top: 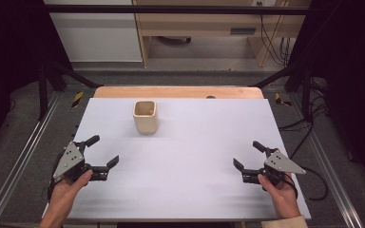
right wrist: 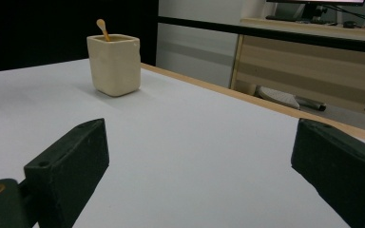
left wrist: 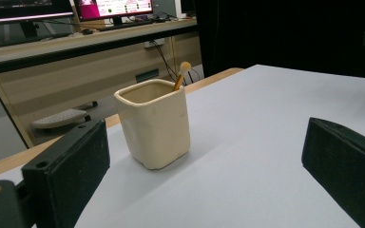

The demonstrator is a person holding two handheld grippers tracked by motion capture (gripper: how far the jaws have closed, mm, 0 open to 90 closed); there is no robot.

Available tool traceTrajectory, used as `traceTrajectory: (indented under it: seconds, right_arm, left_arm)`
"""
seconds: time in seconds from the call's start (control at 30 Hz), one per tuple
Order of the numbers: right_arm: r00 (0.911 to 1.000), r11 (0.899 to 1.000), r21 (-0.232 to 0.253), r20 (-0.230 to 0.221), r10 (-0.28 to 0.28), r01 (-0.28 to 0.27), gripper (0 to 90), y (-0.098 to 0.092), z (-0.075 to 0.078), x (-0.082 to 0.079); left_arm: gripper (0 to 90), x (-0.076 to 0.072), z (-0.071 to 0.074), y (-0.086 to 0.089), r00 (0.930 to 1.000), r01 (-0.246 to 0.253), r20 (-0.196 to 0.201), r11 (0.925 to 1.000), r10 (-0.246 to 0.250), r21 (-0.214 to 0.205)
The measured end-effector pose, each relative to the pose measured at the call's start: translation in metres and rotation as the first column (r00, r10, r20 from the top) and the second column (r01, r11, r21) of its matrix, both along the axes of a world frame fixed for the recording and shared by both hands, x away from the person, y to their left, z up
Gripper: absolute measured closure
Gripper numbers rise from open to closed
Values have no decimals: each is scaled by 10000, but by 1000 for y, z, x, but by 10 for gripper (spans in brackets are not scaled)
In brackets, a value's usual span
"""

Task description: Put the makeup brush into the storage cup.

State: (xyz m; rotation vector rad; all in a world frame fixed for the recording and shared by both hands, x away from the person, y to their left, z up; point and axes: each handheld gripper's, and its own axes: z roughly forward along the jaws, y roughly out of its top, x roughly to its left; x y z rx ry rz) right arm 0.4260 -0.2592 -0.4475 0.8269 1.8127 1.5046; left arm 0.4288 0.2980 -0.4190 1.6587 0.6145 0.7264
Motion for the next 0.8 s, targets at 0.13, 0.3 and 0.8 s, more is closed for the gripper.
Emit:
traceTrajectory:
  seconds: [0.13, 0.3, 0.8]
  right_arm:
    - [9999, 9998, -119, 88, 132, -131, 57, 2, -1, 0]
    - [9993, 9994, 59, -143, 356, -355, 44, 4, -4, 1]
    - [9965, 9981, 144, -579, 602, -595, 34, 19, -13, 5]
  left_arm:
    - [15, 0, -4, 2, 10000, -8, 60, 10000, 9, -97]
    - [15, 0, -10, 4, 10000, 11, 30, 9995, -10, -324]
    - [16, -3, -32, 4, 9997, 211, -80, 9996, -213, -190]
